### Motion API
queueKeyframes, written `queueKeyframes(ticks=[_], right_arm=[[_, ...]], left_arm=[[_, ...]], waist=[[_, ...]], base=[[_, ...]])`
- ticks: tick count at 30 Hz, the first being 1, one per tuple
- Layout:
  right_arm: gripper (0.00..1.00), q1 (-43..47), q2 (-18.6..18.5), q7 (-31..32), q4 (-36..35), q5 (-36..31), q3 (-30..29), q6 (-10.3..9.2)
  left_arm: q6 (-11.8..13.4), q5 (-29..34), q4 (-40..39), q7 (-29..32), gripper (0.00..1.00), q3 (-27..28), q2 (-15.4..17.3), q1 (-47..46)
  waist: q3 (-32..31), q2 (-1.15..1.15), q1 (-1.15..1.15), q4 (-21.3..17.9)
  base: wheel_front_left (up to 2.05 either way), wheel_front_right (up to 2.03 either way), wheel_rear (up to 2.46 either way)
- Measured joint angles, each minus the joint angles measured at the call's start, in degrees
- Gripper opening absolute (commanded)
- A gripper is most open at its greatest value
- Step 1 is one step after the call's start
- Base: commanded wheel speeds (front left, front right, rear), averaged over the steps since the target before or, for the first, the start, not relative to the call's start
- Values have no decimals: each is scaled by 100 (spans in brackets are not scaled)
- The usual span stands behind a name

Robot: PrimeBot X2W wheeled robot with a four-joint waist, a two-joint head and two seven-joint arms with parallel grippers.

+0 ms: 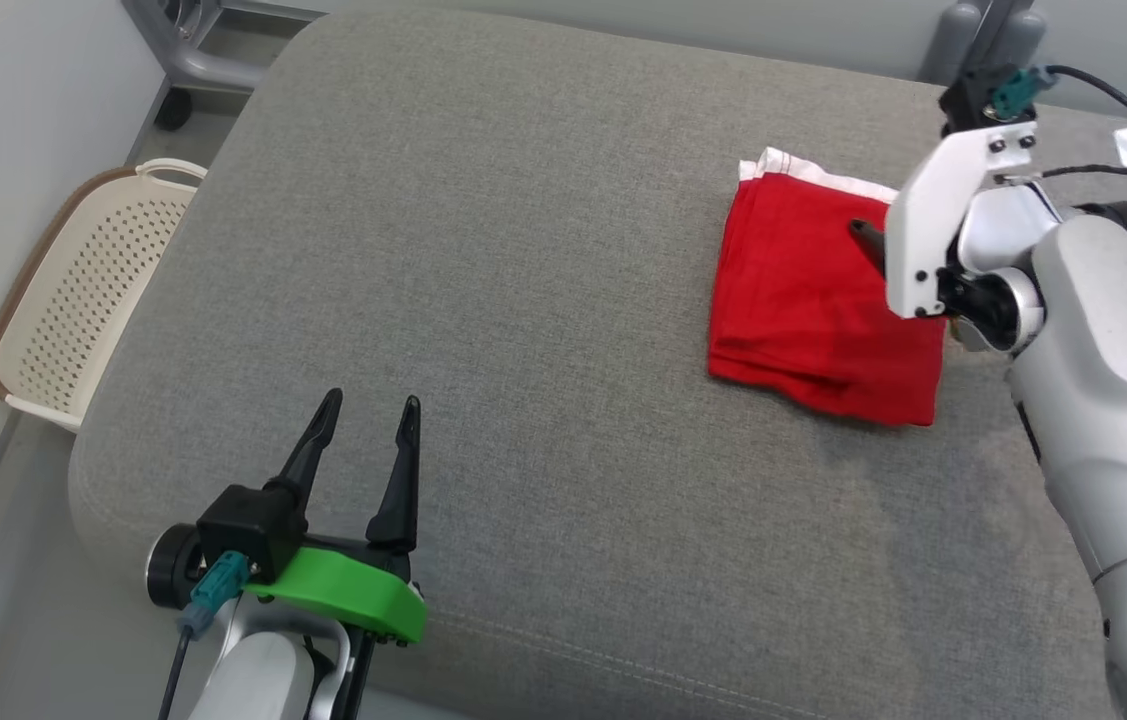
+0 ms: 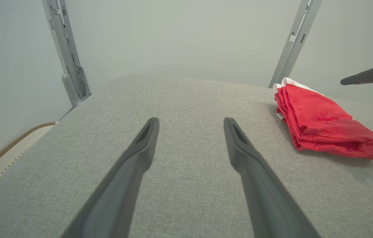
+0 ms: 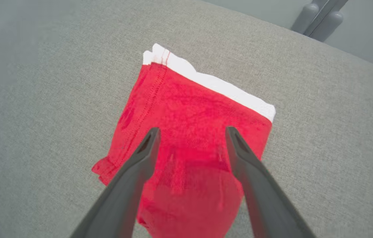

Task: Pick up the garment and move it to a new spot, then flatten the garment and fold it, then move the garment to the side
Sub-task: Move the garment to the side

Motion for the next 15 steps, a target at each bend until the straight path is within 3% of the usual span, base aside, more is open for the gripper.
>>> queueKeyframes(ticks=[6,15], right_arm=[[100,327,-92,143,-89,-479,-1054,0],[100,751,399,369,-360,-1112,-1974,0]], left_arm=[[8,-1,-100,26,100,-48,15,32],[5,-7,-132,32,100,-116,4,-68]], waist=[[68,0,0,-108],[396,0,0,-158]], base=[[0,0,0],[0,0,0]])
